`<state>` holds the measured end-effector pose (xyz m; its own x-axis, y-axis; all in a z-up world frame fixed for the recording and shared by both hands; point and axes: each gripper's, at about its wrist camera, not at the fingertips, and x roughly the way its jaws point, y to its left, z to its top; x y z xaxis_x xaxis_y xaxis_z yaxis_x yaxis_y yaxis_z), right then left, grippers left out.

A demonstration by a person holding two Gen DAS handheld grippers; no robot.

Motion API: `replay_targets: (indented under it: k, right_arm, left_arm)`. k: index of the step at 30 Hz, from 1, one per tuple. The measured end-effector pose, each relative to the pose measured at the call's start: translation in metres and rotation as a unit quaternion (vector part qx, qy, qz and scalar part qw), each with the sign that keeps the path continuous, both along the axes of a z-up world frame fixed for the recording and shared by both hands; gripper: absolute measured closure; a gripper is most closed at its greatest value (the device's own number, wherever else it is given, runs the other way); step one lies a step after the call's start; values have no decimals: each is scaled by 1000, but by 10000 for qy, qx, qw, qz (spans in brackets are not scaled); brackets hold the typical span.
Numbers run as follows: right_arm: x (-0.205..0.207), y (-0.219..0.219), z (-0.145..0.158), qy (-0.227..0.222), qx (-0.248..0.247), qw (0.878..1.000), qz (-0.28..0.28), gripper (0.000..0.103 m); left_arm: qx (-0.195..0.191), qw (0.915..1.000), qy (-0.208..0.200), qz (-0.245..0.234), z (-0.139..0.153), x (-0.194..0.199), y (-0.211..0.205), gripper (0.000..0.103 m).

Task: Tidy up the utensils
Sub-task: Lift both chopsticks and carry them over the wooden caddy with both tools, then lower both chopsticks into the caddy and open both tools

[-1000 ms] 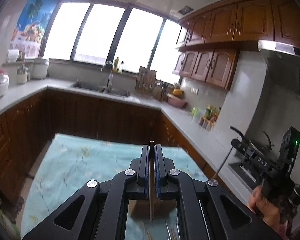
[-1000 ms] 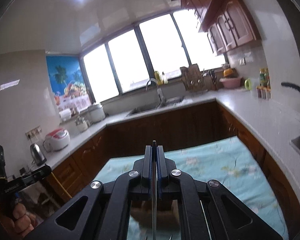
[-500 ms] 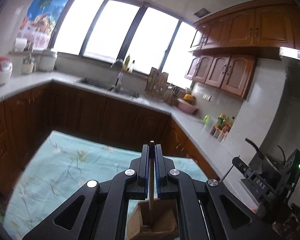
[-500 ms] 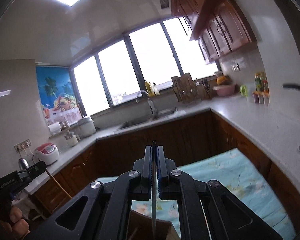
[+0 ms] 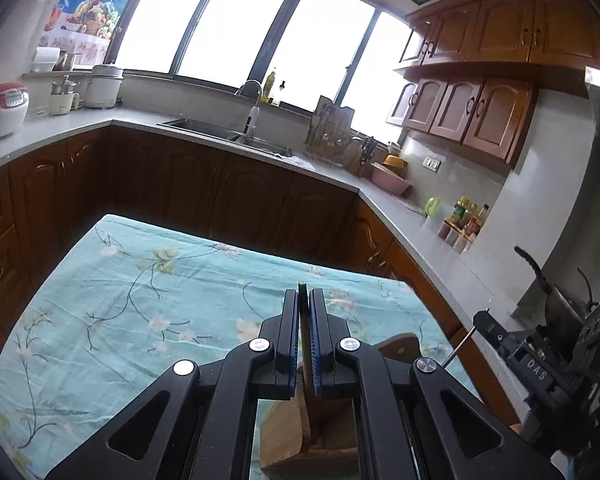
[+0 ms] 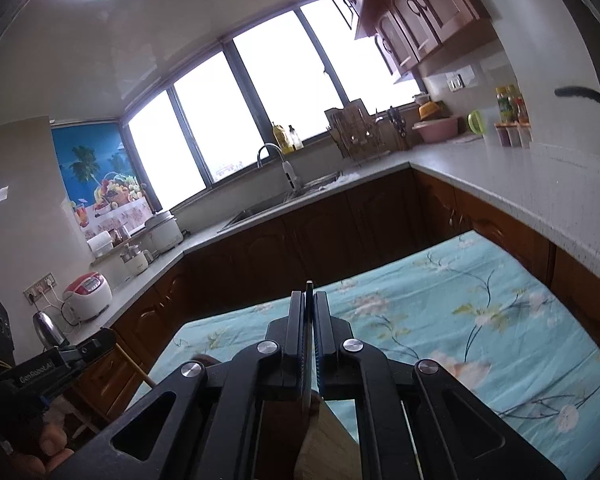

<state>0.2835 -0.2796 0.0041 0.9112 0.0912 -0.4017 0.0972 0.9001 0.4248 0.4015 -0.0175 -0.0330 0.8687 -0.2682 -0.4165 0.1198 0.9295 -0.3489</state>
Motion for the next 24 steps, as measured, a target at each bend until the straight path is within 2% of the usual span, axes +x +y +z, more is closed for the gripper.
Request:
replay_targets:
  k: [3, 9, 14, 16, 18, 20, 21, 22, 23, 24]
  right_arm:
    - [1, -2, -1, 53, 24, 10000, 17, 99]
    - [3, 0, 0, 138, 67, 9999, 68, 94]
    - [4, 2, 0, 199, 77, 9997, 127, 92]
    - [4, 2, -1, 221, 87, 9996, 135, 87]
    - [2, 3, -1, 232, 60, 9996, 130, 72]
    - [2, 3, 0, 230, 74, 9996, 145, 65]
    - [1, 4, 0, 238, 84, 9996, 150, 65]
    - [0, 3, 1, 254, 86, 9996, 131, 65]
    - [-3, 3, 2, 255, 111, 9995, 121, 59]
    - [-5, 2, 3, 242, 132, 9995, 118, 47]
  left_arm:
    - [10, 10000, -10, -55, 10, 0, 3, 99]
    - [86, 9999, 48, -71, 11, -13, 24, 99]
    - [75, 9998, 178, -11, 12, -13, 28, 89]
    - [66, 9998, 179, 17, 15, -18, 28, 83]
    - [71, 9998, 189, 13, 16, -20, 28, 81]
    - [71, 9998, 197, 7, 18, -22, 29, 78]
    - [51, 9998, 203, 11, 18, -24, 30, 68]
    - [27, 9998, 201, 26, 19, -26, 32, 54]
    - [10, 9998, 190, 44, 19, -29, 33, 48]
    - [0, 9999, 157, 57, 19, -34, 35, 43]
